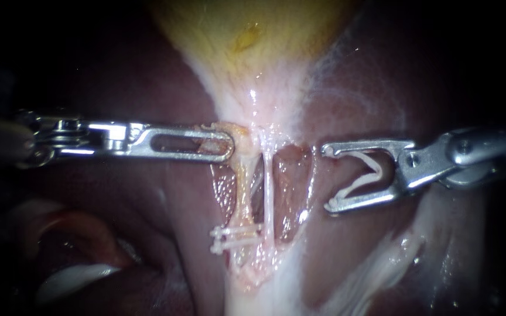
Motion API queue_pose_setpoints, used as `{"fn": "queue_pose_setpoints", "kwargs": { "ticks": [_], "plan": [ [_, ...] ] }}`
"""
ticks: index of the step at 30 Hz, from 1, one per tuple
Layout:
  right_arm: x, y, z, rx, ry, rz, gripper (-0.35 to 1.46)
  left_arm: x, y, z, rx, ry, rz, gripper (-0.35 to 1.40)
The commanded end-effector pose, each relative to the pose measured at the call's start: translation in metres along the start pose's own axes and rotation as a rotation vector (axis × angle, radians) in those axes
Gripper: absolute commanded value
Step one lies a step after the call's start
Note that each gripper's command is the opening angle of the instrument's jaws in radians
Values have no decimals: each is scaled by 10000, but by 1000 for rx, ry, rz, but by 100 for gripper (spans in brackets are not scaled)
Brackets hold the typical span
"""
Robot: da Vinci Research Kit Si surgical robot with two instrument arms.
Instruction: Clipping third clip left tube
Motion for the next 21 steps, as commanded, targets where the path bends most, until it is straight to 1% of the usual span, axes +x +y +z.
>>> {"fn": "queue_pose_setpoints", "kwargs": {
  "ticks": [1,4,8,10,13,21],
  "plan": [
    [0,0,0,0,0,0,49,0,0,0,0,0,0,-35],
    [0,0,0,0,0,0,49,-1,-1,-1,1,1,0,-35],
    [0,-1,0,1,0,0,49,-4,-5,-7,3,4,-3,-35],
    [1,-1,0,1,0,0,49,-6,-9,-13,7,10,-6,-35],
    [1,-1,0,1,0,0,49,-10,-17,-24,0,7,-11,-35],
    [1,-1,1,0,0,0,49,-18,-37,-53,11,-18,-24,-35]
  ]
}}
